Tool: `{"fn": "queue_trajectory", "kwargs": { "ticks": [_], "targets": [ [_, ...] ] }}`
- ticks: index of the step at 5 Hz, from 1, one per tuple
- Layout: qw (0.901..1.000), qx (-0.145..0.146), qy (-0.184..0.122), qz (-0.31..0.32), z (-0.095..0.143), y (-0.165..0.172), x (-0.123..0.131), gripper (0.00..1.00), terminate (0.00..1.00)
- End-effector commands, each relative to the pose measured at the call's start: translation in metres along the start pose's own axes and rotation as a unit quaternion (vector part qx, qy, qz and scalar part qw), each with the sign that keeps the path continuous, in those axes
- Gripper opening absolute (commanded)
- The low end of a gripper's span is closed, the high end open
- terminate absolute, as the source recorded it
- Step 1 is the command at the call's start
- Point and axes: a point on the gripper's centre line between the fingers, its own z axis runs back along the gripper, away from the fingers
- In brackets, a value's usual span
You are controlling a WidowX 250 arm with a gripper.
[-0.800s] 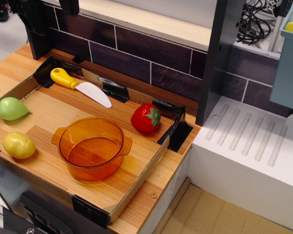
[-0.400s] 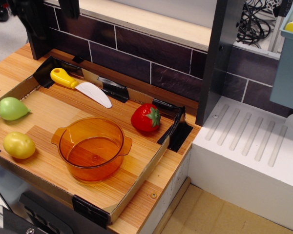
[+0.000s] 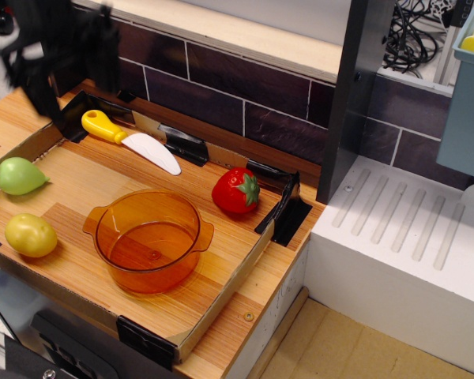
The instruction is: Put potato in pot
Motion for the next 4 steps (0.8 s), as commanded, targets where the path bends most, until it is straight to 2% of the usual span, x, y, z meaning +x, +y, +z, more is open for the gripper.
{"fn": "queue_trajectory", "kwargs": {
  "ticks": [1,2,3,4],
  "targets": [
    [0.9992,-0.028,-0.027,0.001,-0.012,0.021,0.007,1.0,0.0],
    [0.9991,-0.015,-0.028,0.028,-0.028,0.036,0.009,1.0,0.0],
    [0.9989,0.006,-0.036,0.03,-0.036,0.051,0.008,1.0,0.0],
    [0.9989,0.013,-0.034,0.03,-0.04,0.061,0.011,1.0,0.0]
  ]
}}
